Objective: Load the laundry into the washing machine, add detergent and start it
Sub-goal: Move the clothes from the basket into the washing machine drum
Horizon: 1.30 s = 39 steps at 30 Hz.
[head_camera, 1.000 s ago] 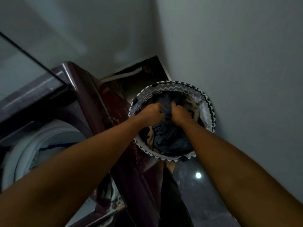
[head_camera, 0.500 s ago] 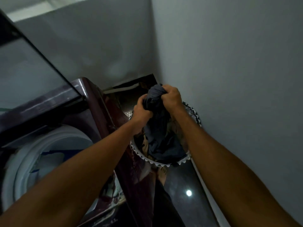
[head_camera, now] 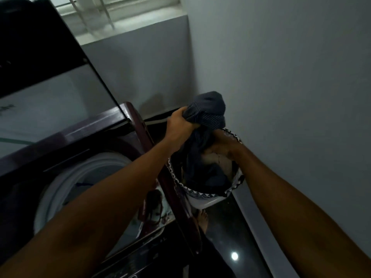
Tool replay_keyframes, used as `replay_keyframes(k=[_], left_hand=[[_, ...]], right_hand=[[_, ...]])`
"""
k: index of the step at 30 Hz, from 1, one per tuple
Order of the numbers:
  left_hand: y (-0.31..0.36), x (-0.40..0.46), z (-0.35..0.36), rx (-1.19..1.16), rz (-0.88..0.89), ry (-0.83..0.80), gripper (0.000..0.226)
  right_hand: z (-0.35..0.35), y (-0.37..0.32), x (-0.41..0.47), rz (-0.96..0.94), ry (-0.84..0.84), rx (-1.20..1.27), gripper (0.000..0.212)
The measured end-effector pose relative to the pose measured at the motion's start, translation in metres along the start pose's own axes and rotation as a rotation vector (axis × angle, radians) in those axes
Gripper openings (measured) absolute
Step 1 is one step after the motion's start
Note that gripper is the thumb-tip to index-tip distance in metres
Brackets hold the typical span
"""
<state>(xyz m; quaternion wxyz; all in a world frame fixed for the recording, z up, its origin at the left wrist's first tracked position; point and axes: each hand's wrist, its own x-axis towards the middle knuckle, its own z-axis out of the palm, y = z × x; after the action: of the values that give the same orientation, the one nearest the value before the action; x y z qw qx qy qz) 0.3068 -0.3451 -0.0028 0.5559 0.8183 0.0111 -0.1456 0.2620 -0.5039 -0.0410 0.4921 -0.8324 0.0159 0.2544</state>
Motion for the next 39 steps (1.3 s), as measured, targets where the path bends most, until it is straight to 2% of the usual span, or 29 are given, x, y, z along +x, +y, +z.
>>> replay_keyframes(k=[1, 3, 4, 6, 8, 10, 13, 17, 19, 23, 26, 28, 34, 36, 39], left_hand=[[0.008, -0.006, -0.003, 0.016, 0.031, -0.01, 0.053], [0.022, -0.017, -0.012, 0.113, 0.12, -0.026, 0.054], [0.029, -0.023, -0.019, 0.159, 0.162, -0.022, 0.052], [0.041, -0.035, -0.037, 0.215, 0.223, -0.014, 0.052], [0.051, -0.047, -0.058, 0.269, 0.257, -0.004, 0.052], [0.06, -0.06, -0.083, 0.329, 0.287, 0.049, 0.048], [0.069, -0.085, -0.121, 0.34, 0.383, 0.184, 0.042], [0.063, -0.121, -0.176, 0.394, 0.383, 0.327, 0.048], [0.051, -0.141, -0.204, 0.45, 0.385, 0.372, 0.051], [0.014, -0.176, -0.25, 0.56, 0.325, 0.391, 0.048], [-0.018, -0.198, -0.275, 0.612, 0.248, 0.384, 0.046], [-0.041, -0.209, -0.284, 0.639, 0.179, 0.38, 0.047], [-0.102, -0.22, -0.279, 0.698, -0.048, 0.252, 0.043], [-0.112, -0.216, -0.271, 0.711, -0.081, 0.209, 0.044], [-0.12, -0.203, -0.257, 0.641, -0.072, 0.168, 0.058]], right_hand=[[0.003, -0.005, -0.007, 0.034, -0.013, 0.141, 0.047], [0.01, -0.02, -0.019, 0.086, -0.029, 0.426, 0.038], [0.014, -0.03, -0.026, 0.09, -0.031, 0.485, 0.032], [0.021, -0.05, -0.03, 0.079, 0.024, 0.467, 0.021], [0.029, -0.079, -0.034, 0.014, 0.112, 0.408, 0.022], [0.042, -0.11, -0.037, -0.025, 0.141, 0.468, 0.021], [0.064, -0.151, -0.037, -0.049, 0.093, 0.54, 0.038], [0.111, -0.205, -0.038, -0.124, -0.024, 0.542, 0.027], [0.141, -0.223, -0.037, -0.107, -0.059, 0.528, 0.03], [0.202, -0.24, -0.035, -0.007, -0.235, 0.458, 0.018], [0.247, -0.241, -0.026, 0.038, -0.365, 0.377, 0.025], [0.274, -0.236, -0.019, 0.051, -0.38, 0.283, 0.025], [0.306, -0.196, -0.006, 0.197, -0.351, -0.091, 0.028], [0.299, -0.185, -0.006, 0.229, -0.294, -0.115, 0.039], [0.28, -0.182, -0.007, 0.239, -0.148, -0.121, 0.04]])
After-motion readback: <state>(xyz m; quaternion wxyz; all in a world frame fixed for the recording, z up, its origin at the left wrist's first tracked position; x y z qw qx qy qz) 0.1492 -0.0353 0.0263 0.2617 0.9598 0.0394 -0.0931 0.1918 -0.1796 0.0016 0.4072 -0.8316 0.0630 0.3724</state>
